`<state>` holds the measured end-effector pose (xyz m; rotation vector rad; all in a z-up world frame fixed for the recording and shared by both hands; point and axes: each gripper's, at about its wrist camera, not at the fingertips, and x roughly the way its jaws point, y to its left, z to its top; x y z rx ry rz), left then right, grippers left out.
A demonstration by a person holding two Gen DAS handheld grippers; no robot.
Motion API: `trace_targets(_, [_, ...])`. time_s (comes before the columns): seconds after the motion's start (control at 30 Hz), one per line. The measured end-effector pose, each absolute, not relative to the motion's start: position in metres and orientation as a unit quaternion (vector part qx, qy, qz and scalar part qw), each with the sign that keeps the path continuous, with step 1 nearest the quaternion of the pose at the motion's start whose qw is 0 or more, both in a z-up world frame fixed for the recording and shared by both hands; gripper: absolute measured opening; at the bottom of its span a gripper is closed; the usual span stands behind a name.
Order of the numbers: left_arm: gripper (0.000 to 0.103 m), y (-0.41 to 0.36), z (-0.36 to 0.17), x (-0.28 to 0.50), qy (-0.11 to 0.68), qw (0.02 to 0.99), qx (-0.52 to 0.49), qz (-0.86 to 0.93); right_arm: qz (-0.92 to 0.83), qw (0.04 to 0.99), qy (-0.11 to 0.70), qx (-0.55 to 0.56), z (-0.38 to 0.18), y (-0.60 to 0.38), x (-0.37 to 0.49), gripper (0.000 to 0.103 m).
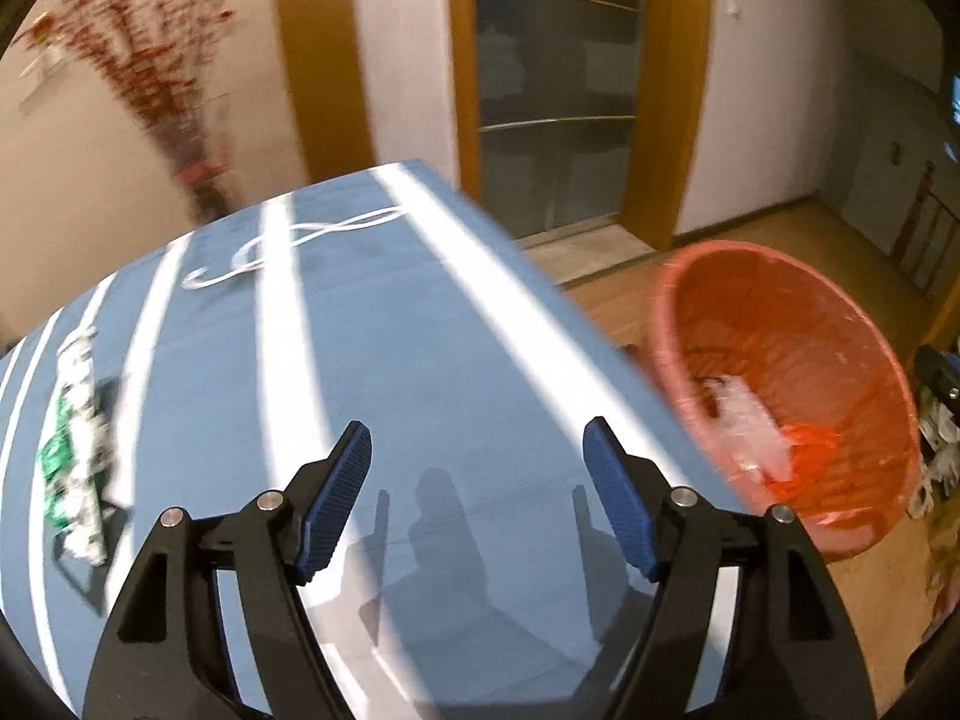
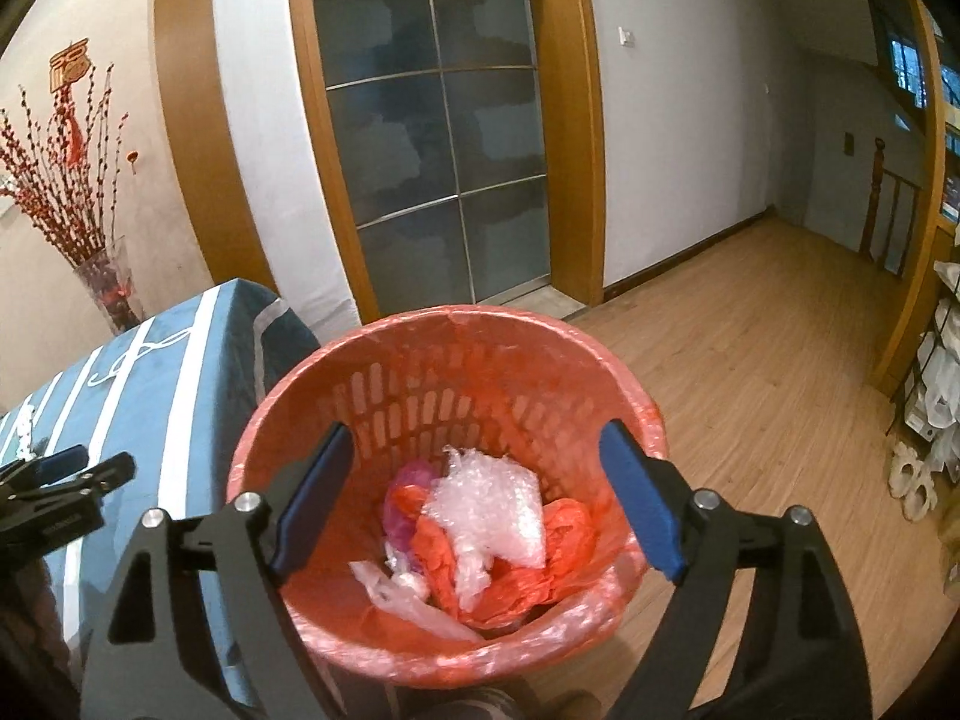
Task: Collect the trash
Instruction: 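Grasp the green bag with the left tool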
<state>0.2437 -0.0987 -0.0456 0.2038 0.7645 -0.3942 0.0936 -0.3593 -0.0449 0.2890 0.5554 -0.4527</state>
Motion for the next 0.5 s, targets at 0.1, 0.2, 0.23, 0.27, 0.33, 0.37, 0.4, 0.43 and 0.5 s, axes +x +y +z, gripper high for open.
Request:
trace_targets(0.1, [0.072,-0.07,-0.043,0.248,0.37,0.91,0.089,-0.163,-0.209,0.93,0.274,0.131,-0.043,-0.346,0.099,0.083])
trace_targets(0.2, [0.072,-0.036,-0.037,0.253,0.365,0.919,0.075,-0.131,-0.193,0.933,0.278,0.122,-0.04,-0.33,0.104,0.083])
trace_targets(0.23, [0.072,-0.027,-0.035,0.254,0.362,0.921,0.072,-0.122,-0.189,0.934,0.278,0.12,-0.039,-0.327,0.106,0.083])
trace_targets(0.27, [0.072,-0.016,-0.033,0.255,0.359,0.924,0.069,-0.112,-0.184,0.935,0.279,0.117,-0.039,-0.323,0.107,0.083])
trace_targets(0.33, [0.072,0.009,-0.027,0.259,0.351,0.931,0.061,-0.085,-0.173,0.938,0.282,0.109,-0.038,-0.313,0.111,0.083])
trace_targets(0.37, [0.072,0.021,-0.025,0.262,0.348,0.933,0.057,-0.072,-0.169,0.939,0.282,0.104,-0.037,-0.309,0.112,0.083])
trace_targets(0.4, [0.072,0.039,-0.022,0.267,0.346,0.936,0.048,-0.053,-0.166,0.939,0.283,0.101,-0.037,-0.305,0.113,0.083])
trace_targets(0.43, [0.072,0.049,-0.021,0.27,0.346,0.936,0.041,-0.042,-0.16,0.94,0.285,0.096,-0.036,-0.3,0.115,0.083])
trace_targets(0.5, [0.072,0.078,-0.018,0.279,0.344,0.939,0.022,-0.014,-0.152,0.941,0.287,0.092,-0.036,-0.292,0.118,0.083])
